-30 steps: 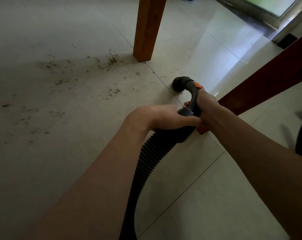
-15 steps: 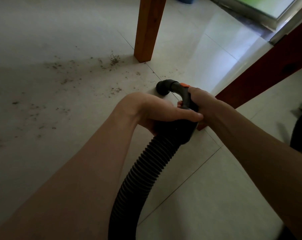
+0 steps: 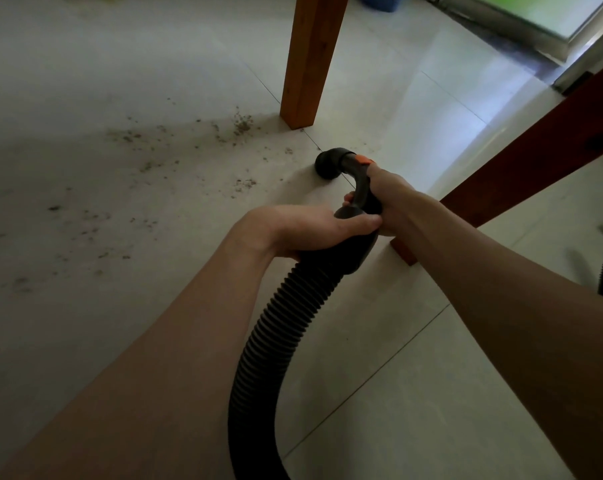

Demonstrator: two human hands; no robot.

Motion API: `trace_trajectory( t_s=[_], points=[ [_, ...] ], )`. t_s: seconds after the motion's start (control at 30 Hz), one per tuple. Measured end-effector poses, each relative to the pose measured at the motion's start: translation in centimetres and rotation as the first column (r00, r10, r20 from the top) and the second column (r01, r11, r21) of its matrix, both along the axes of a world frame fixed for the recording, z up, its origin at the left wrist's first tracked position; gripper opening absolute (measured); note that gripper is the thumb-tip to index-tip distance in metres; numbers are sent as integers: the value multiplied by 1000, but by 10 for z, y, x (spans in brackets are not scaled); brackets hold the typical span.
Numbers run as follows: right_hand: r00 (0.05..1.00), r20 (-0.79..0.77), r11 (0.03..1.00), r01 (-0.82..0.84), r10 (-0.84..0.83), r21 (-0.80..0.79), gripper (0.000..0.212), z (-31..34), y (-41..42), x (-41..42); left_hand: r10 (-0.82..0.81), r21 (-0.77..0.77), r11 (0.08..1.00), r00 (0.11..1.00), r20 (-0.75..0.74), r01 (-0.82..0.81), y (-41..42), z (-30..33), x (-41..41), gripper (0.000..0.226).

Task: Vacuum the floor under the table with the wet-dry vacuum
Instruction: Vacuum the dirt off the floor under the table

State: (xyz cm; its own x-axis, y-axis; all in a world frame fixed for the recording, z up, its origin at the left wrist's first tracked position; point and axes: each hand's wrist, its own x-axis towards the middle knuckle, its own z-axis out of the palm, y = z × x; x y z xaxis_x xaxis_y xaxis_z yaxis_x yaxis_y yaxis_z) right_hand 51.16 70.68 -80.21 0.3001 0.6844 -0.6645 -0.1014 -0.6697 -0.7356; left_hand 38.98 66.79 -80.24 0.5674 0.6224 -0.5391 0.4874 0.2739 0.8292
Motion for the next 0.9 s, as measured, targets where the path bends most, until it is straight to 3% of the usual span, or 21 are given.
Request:
trace_trajectory(
  t_s=[0.27,0.73,0.9],
  points=[
    [999,17,999,-44,44,-5,53,0,5,-13,-8,-94,996,999,39,12,7,-4,-15,42],
    [990,107,996,91,-93,19,58,-12,37,-2,152,135,980,988,-35,-146,19,-26,5,58],
    [986,116,992,118,-122,47,54,-14,51,0,242,152,959,970,-14,-238,24,-33,9,59]
  ],
)
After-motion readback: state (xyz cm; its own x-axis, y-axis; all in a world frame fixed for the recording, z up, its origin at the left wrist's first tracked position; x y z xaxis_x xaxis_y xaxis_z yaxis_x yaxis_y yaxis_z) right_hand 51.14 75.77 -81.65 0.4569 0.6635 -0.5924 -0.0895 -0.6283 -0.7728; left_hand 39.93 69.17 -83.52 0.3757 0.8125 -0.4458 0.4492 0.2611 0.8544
